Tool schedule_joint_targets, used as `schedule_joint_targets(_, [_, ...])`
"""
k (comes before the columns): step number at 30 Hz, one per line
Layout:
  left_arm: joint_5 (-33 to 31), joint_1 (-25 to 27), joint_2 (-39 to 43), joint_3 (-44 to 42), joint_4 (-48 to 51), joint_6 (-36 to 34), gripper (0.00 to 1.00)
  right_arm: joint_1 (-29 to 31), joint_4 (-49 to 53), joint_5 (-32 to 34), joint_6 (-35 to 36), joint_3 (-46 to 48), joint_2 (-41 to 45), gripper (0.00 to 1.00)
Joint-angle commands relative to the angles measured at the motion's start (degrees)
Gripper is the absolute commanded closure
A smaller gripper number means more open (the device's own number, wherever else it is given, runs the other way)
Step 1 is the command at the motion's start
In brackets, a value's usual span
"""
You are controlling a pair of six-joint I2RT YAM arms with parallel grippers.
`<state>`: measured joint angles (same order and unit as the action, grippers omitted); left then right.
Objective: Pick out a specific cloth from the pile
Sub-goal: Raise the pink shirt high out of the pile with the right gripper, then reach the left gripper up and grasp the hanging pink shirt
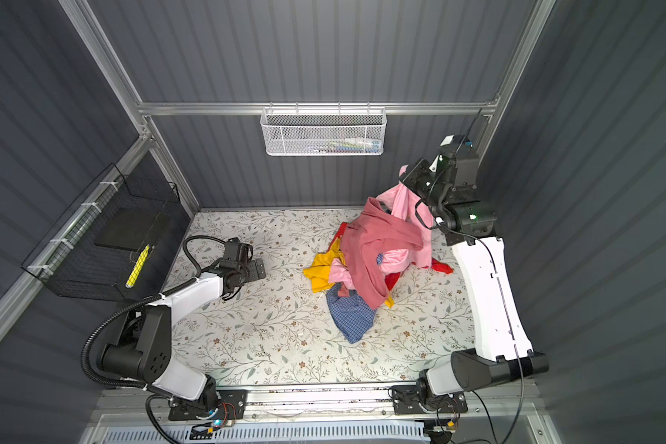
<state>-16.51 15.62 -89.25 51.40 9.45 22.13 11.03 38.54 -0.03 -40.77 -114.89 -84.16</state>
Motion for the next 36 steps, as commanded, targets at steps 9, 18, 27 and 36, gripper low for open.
schedule_joint_targets(9, [1.9, 0.8, 1.1, 1.6, 0.8, 0.2, 0.00, 7.3, 1.8, 4.8, 11.0, -20.7, -7.1, 1.00])
schedule_joint_targets(18, [2.4, 1.1, 1.4, 1.1, 0.7, 0.2, 0.00, 9.6, -0.8, 4.4, 13.4, -26.1, -7.6, 1.00])
schedule_joint_targets(27, [3.1, 1.6, 1.4, 2.0, 0.4, -0.5, 0.00, 11.3, -9.7, -9.7, 15.2, -24.1, -6.7, 1.00])
schedule_joint_targets(36, [4.4, 2.2, 3.4, 1.9, -0.5, -1.5, 0.00, 13.0, -15.9, -18.5, 12.8, -24.9, -8.3, 1.00])
